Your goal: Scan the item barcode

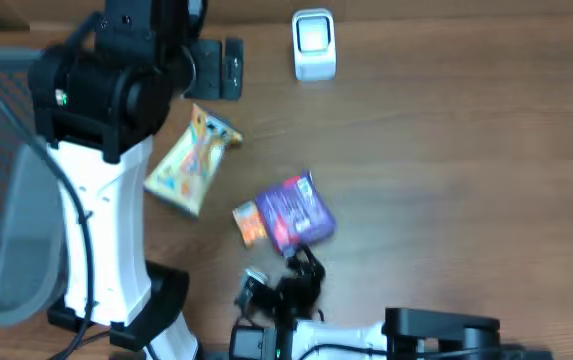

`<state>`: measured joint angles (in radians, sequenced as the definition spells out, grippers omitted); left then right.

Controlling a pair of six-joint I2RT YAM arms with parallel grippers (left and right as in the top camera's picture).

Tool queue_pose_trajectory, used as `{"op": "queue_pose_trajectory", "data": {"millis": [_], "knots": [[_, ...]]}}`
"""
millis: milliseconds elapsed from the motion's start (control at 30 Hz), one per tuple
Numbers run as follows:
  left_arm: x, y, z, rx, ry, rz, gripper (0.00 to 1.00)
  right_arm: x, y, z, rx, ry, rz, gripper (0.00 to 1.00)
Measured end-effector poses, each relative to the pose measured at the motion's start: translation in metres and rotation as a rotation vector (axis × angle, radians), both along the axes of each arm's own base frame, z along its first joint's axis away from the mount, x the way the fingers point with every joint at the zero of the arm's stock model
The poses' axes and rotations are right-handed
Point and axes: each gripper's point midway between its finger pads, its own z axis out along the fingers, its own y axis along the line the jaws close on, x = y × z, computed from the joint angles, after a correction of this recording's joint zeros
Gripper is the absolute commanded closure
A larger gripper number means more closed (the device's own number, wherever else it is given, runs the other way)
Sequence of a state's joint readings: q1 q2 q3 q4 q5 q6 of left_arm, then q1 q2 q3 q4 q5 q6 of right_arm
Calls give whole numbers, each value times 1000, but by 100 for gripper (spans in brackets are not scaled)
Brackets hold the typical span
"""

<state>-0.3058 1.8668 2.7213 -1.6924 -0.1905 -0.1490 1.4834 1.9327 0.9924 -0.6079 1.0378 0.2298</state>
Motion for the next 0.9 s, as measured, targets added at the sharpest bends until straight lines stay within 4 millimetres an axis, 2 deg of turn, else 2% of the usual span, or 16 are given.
{"op": "queue_pose_trajectory", "data": {"millis": [133,233,367,433,500,633,733,800,867,900], "knots": [[1,0,0,1,0,-1,1,-7,-27,2,-71,71,-91,0],[1,0,-1,2,2,-2,0,-17,-38,5,-60,152,-191,0],[1,0,-1,1,1,-1,0,-27,-36,24,108,250,-338,0],[1,0,-1,1,1,-2,0,-21,-35,42,241,283,-407,0],[1,0,-1,1,1,-1,0,-7,-37,60,378,306,-476,0],[1,0,-1,1,1,-1,0,48,-51,91,646,330,-646,0],[1,0,-1,1,2,-2,0,88,-69,90,810,421,-801,0],[1,0,-1,1,1,-2,0,108,-77,82,920,572,-873,0],[1,0,-1,1,1,-2,1,119,-88,80,1012,776,-888,0],[1,0,-1,1,1,-1,0,122,-93,81,1024,825,-869,0]]}}
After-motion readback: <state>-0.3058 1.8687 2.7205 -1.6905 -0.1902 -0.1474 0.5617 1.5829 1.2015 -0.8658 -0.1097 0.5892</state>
